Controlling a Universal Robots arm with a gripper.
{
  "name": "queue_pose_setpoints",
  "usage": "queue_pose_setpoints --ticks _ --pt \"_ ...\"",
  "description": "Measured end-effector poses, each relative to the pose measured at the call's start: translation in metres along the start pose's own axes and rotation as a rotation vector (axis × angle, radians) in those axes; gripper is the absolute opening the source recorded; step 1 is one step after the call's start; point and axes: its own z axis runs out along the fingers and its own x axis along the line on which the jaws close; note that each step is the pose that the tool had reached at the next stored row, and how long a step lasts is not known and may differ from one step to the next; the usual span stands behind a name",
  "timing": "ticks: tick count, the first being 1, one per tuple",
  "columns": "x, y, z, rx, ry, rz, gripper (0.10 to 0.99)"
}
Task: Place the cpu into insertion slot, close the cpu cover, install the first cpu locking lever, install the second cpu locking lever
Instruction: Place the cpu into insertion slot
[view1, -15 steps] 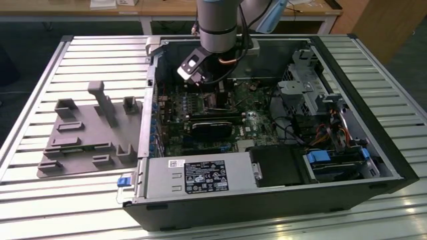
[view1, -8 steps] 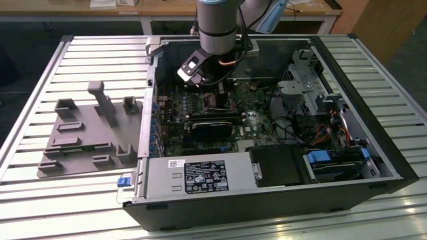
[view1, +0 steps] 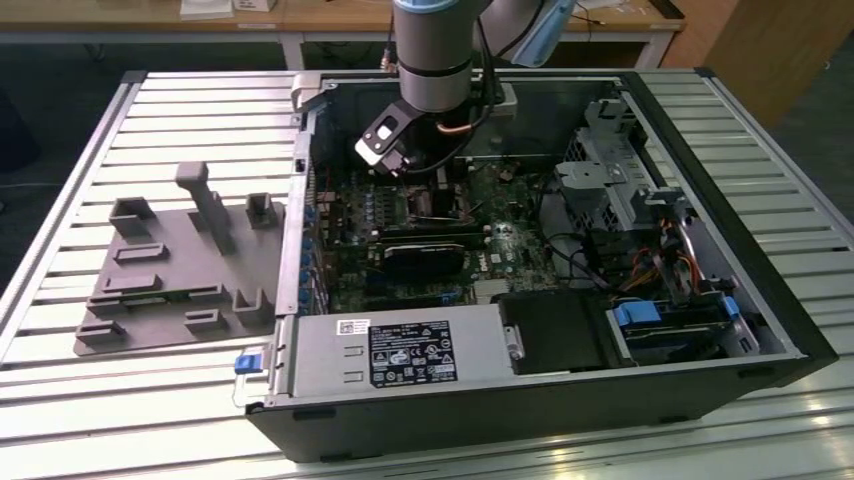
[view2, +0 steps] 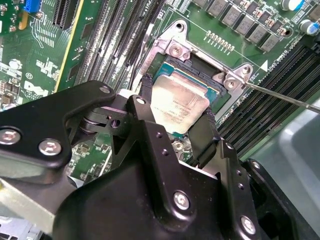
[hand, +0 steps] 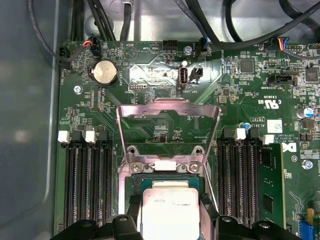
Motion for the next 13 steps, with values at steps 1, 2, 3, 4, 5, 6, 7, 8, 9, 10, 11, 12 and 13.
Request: queue_pose_setpoints --ticks 1,2,3,4,5,6,7,8,9,10,11,12,13 --pt "0.0000 0.0000 0.0000 0.000 -0.0002 0.000 0.541" --pt "0.0001 0.0000 0.0002 0.000 0.0001 0.000 0.541" --pt "0.0001 0.0000 0.0007 0.000 0.0004 0.000 0.541" --pt "0.0001 0.0000 0.0010 0.000 0.0003 0.000 0.541" --pt "0.0001 -0.0001 0.0011 0.000 0.0001 0.000 0.541" --pt "0.0001 -0.0001 0.0011 0.000 0.0001 0.000 0.541" --pt "0.0001 -0.0001 0.0012 0.000 0.0002 0.000 0.541" --pt "0.0001 -0.0001 0.0012 0.000 0.0002 0.000 0.541" --pt "0.0001 -0.0002 0.0012 0.000 0.0002 0.000 0.541" --pt "0.0001 -0.0004 0.0013 0.000 0.0002 0.000 0.541" --pt "0.0002 -0.0006 0.0014 0.000 0.0002 0.000 0.541" --pt "0.0002 -0.0007 0.0015 0.000 0.0002 0.000 0.541" --pt "0.0002 -0.0008 0.0016 0.000 0.0003 0.000 0.541"
